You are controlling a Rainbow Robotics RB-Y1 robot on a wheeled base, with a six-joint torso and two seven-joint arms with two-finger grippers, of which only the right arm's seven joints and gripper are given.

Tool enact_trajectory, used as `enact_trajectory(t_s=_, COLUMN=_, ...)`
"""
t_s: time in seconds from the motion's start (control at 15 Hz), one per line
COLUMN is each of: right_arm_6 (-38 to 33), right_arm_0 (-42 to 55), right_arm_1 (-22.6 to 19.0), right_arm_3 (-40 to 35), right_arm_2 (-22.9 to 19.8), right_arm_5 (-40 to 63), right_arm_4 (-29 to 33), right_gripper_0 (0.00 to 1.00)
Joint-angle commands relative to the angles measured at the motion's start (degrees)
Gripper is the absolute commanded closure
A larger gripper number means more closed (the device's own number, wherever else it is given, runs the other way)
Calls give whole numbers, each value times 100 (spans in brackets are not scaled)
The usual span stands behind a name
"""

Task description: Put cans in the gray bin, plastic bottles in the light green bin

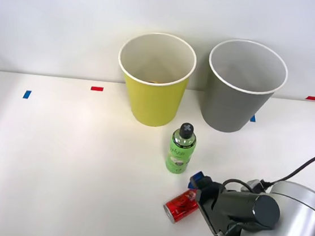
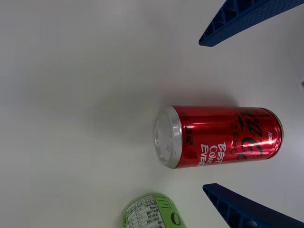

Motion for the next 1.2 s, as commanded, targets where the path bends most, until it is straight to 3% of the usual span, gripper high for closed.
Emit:
enact_trajectory(t_s=0.07, right_arm_6=33, right_arm_0=-191, right_arm_1=147, right_arm_3=288, right_arm_2=26, right_arm_5=-1, right_arm_4=-269, right_gripper_0=0)
enact_trajectory(t_s=0.6, right_arm_6=182, right_arm_0=-613, right_arm_1=630, right_arm_3=1096, right_arm_2=158, right_arm_5=-1, right_arm_4=-251, right_gripper_0=0)
enact_trajectory(t_s=1.07, right_arm_6=455, right_arm_0=-674, right_arm_1=525, right_arm_3=1334, right_arm_2=413, right_arm_5=-1, right_arm_4=-67, right_gripper_0=0)
enact_trajectory(t_s=1.2, right_arm_6=551, right_arm_0=-674, right_arm_1=516, right_arm_3=1342, right_arm_2=430, right_arm_5=-1, right_arm_4=-5, right_gripper_0=27)
